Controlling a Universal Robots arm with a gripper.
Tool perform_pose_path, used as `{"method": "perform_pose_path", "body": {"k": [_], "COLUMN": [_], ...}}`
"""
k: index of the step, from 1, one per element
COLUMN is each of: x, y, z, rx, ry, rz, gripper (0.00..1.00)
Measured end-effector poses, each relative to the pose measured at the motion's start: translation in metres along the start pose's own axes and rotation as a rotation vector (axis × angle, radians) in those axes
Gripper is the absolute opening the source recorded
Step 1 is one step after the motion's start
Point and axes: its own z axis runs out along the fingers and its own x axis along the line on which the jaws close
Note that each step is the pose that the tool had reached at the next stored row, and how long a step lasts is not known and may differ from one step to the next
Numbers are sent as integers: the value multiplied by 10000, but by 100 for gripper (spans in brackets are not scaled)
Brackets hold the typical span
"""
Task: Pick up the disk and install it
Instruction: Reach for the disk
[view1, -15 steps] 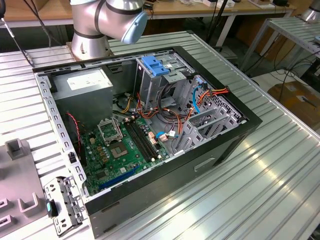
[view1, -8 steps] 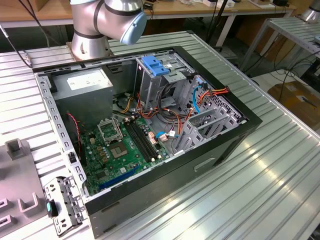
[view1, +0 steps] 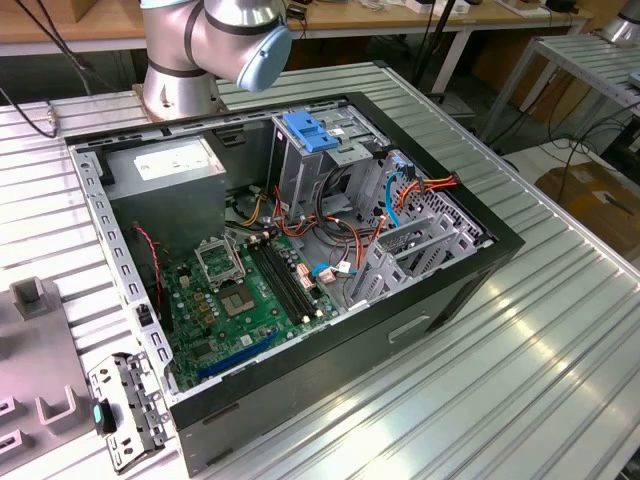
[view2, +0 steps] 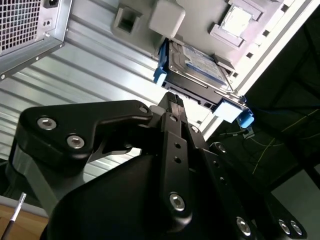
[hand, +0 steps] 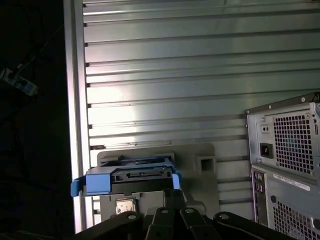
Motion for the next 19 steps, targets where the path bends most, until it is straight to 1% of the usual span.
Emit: {"method": "perform_pose_path", "body": {"k": [3, 5, 8, 10, 11, 12, 19], "x": [90, 163, 338, 389, 434, 454, 464], "y": [1, 3, 5, 5, 4, 3, 3], "z": [-1, -2, -3, -3, -4, -4, -4], "rx": [2, 4, 8, 9, 11, 10, 10], "ry": [21, 39, 91, 107, 121, 122, 123], "rz": [1, 2, 4, 5, 5, 4, 5], "gripper": [11, 11, 11, 11, 11, 11, 11]}}
